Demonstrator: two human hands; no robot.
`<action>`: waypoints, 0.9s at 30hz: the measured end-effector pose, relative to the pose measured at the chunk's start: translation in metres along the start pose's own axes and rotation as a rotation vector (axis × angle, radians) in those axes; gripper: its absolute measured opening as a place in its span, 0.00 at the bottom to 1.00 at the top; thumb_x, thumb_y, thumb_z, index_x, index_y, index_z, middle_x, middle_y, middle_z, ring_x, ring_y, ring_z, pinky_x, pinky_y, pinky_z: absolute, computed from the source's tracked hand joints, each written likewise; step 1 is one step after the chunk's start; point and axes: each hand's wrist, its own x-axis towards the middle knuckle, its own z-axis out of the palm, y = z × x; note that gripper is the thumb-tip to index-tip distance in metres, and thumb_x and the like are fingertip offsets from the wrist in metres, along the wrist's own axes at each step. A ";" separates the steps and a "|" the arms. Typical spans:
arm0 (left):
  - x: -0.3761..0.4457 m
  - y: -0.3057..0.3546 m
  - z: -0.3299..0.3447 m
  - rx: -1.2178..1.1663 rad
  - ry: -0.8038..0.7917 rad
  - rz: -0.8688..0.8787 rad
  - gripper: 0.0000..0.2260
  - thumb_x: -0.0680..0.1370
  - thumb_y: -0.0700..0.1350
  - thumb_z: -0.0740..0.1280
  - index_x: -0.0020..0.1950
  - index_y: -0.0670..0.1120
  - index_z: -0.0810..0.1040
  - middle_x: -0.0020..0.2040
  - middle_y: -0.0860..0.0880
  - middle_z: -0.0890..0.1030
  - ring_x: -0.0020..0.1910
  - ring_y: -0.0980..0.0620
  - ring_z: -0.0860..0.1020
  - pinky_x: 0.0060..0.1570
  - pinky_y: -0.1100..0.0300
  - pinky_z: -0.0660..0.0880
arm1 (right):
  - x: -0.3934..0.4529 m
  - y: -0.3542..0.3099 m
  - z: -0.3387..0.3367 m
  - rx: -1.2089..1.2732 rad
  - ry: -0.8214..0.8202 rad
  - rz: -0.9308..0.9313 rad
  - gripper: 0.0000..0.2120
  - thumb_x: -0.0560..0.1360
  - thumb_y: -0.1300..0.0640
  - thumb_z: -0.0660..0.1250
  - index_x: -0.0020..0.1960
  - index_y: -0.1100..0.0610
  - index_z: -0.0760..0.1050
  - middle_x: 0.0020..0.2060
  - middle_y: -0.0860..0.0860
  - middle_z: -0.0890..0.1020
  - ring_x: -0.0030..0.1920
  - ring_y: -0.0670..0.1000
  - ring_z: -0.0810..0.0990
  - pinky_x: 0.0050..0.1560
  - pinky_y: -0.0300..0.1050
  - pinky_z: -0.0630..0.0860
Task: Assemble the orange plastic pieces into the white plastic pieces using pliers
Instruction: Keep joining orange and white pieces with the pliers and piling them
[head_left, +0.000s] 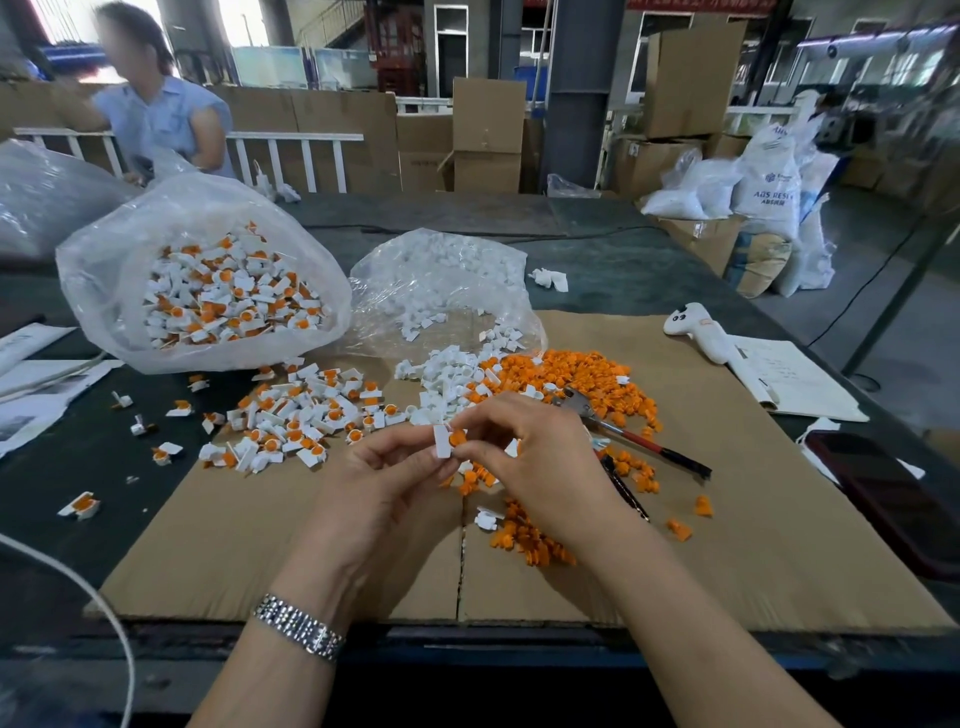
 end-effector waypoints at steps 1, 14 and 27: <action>-0.001 0.000 0.000 -0.015 0.004 -0.011 0.12 0.70 0.34 0.77 0.53 0.37 0.86 0.53 0.35 0.85 0.51 0.43 0.86 0.51 0.59 0.83 | 0.000 0.000 0.001 -0.010 -0.004 -0.003 0.09 0.76 0.59 0.74 0.56 0.55 0.83 0.46 0.49 0.83 0.45 0.45 0.80 0.52 0.42 0.77; -0.007 0.009 0.013 -0.073 0.103 -0.086 0.06 0.69 0.34 0.76 0.45 0.39 0.86 0.47 0.38 0.86 0.46 0.45 0.87 0.45 0.61 0.83 | 0.002 0.001 0.006 -0.120 0.000 -0.038 0.10 0.77 0.57 0.72 0.58 0.56 0.82 0.46 0.49 0.81 0.47 0.46 0.79 0.54 0.46 0.77; -0.003 0.010 0.019 -0.002 0.195 -0.164 0.07 0.65 0.35 0.78 0.41 0.37 0.87 0.49 0.34 0.86 0.45 0.44 0.87 0.39 0.61 0.83 | 0.000 0.014 0.003 -0.098 -0.019 0.020 0.14 0.74 0.49 0.74 0.58 0.51 0.80 0.46 0.43 0.80 0.45 0.41 0.77 0.50 0.35 0.76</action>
